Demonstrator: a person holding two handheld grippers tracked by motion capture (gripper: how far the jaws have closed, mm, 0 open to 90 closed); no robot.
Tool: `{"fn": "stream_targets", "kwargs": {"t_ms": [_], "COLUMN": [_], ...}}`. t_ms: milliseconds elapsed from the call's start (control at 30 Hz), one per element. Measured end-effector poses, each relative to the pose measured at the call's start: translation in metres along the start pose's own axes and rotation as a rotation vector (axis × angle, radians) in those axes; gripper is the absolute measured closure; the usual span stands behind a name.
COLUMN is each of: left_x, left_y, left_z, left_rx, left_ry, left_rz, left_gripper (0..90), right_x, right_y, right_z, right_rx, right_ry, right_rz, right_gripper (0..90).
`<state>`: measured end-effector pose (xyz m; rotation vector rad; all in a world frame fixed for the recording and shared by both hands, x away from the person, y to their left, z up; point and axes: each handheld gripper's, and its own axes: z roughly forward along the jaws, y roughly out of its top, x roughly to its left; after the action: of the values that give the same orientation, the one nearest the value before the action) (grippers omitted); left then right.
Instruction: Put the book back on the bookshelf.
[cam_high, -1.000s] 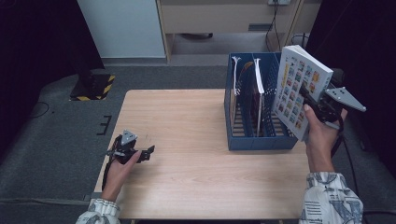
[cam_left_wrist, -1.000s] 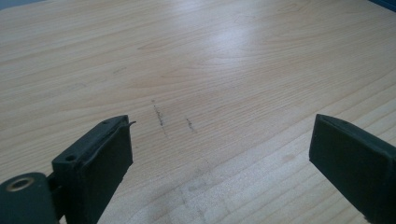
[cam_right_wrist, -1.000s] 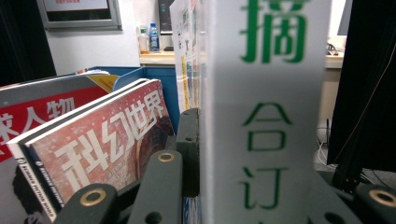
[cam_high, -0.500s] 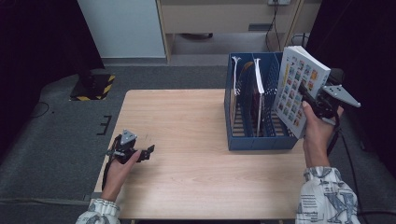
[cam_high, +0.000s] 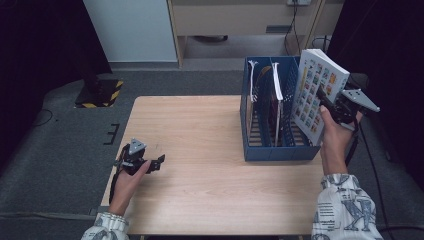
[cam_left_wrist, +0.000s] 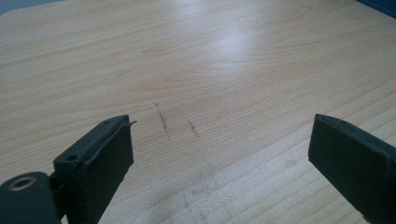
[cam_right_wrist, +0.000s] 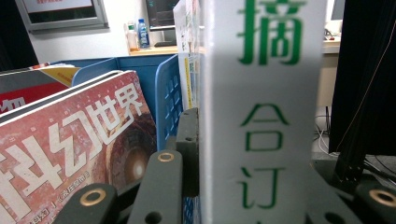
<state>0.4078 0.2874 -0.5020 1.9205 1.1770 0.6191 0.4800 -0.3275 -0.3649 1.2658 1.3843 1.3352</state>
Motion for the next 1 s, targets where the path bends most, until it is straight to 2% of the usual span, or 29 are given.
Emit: {"fn": "stream_targets", "kwargs": {"t_ms": [700,1000], "left_x": [-0.001,-0.001], "left_y": [0.001,0.002], "left_z": [0.000,0.000], "left_rx": [-0.003,-0.003], "left_ry": [0.000,0.005], "left_rz": [0.008,0.009], "left_gripper": [6.3,6.4], "right_x": [0.007,0.007], "right_y": [-0.008,-0.015], "right_z": [0.010,0.012], "right_rx": [-0.030,-0.016], "right_ry": [0.005,0.013], "right_rz": [0.010,-0.002], "right_gripper": [73.6,73.6]}}
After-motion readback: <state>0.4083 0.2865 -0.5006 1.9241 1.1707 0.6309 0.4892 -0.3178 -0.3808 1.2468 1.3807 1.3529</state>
